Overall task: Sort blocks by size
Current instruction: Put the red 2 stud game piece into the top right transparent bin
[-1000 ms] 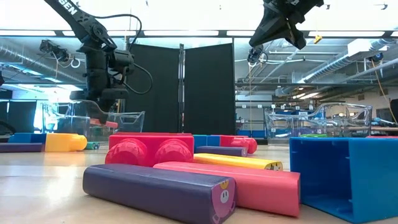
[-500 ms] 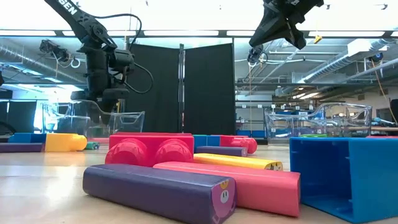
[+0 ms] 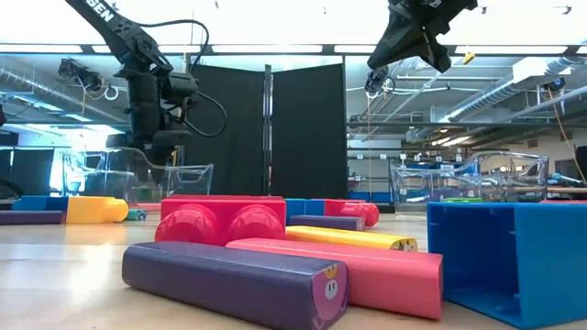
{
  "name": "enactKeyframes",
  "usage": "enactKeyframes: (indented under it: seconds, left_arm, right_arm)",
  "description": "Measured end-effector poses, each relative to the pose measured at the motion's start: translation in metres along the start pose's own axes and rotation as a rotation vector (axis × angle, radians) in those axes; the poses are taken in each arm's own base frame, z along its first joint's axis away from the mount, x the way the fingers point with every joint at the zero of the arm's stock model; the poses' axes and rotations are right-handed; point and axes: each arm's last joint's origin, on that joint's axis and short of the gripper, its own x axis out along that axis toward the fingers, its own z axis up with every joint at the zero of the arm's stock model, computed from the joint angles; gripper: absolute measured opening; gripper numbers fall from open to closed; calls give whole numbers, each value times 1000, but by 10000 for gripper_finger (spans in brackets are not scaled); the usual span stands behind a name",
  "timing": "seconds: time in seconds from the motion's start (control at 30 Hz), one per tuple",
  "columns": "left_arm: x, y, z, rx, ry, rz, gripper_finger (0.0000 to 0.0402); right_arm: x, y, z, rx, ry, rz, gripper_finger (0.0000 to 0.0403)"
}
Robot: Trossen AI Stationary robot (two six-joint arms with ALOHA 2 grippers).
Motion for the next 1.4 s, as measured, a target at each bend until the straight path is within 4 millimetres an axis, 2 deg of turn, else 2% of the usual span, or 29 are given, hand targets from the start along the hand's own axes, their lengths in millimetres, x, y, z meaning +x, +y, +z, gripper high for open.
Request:
enactKeyframes:
  seconds: [0.27, 0.6, 0.73, 0.87, 1.13, 1.3, 1.4]
  left_arm:
    - [-6, 1, -4, 1, 4, -3, 198]
    - [-50, 7, -14, -11, -195, -49, 198]
    - [-68, 2, -23, 54, -263, -119, 198]
    - [-83, -12, -32, 185, -336, -198, 198]
    - [-102, -57, -55, 397, -436, -284, 198]
    - [-114, -81, -73, 555, -499, -377, 198]
    - [-122, -88, -80, 597, -546, -422, 198]
  right_arm:
    - [0, 0, 0, -1, 0, 1, 20]
    - [0, 0, 0, -1, 0, 1, 20]
    - [0, 0, 0, -1, 0, 1, 20]
    - [0, 0, 0, -1, 0, 1, 20]
    - [0, 0, 2, 8, -13, 8, 20]
    - [2, 4, 18, -5, -132, 77, 20]
    - [3, 2, 29, -20, -203, 102, 20]
